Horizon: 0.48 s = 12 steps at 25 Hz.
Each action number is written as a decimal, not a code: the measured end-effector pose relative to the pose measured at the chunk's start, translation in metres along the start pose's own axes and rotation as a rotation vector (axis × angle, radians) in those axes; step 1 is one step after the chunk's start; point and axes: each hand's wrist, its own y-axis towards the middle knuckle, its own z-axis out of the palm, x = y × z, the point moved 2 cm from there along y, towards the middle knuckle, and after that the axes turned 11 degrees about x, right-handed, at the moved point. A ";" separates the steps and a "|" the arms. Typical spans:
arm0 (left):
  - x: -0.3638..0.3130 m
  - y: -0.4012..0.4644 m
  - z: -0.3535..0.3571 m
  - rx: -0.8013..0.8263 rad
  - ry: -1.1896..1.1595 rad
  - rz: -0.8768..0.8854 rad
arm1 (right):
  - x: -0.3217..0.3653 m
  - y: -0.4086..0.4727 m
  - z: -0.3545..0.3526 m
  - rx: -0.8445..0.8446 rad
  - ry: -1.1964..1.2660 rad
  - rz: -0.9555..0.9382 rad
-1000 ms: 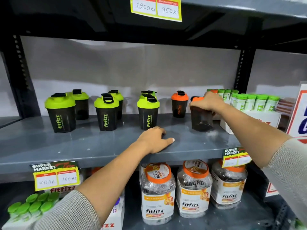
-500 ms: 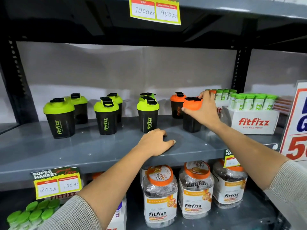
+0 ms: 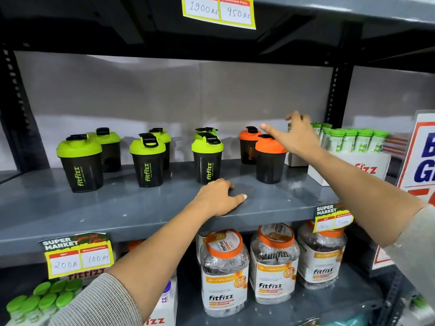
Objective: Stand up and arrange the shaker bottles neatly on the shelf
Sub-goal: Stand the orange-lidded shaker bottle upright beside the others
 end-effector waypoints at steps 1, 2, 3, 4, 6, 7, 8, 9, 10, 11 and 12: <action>0.000 0.000 0.000 0.001 -0.005 0.005 | 0.011 0.004 -0.005 0.026 -0.090 0.019; 0.001 0.000 0.000 0.002 -0.004 0.011 | 0.023 0.010 -0.006 0.091 -0.186 0.047; 0.001 0.000 0.001 0.000 -0.001 0.016 | 0.034 0.015 -0.005 0.172 -0.280 0.084; 0.001 0.000 0.000 -0.003 -0.001 0.019 | 0.044 0.019 -0.001 0.253 -0.379 0.110; 0.001 0.000 0.000 -0.003 -0.010 0.015 | 0.057 0.024 0.013 0.402 -0.583 0.151; 0.000 0.000 0.000 0.000 -0.014 0.012 | 0.060 0.022 0.018 0.446 -0.669 0.168; 0.001 0.000 0.000 0.001 -0.017 0.011 | 0.062 0.021 0.021 0.457 -0.740 0.175; 0.001 0.000 0.000 0.000 -0.019 0.010 | 0.063 0.019 0.023 0.448 -0.791 0.172; 0.001 0.000 0.000 -0.001 -0.022 0.010 | 0.066 0.017 0.022 0.455 -0.835 0.172; 0.002 0.000 0.000 -0.002 -0.026 0.009 | 0.068 0.015 0.020 0.478 -0.846 0.175; 0.002 0.000 0.000 -0.002 -0.028 0.007 | 0.069 0.017 0.018 0.526 -0.830 0.181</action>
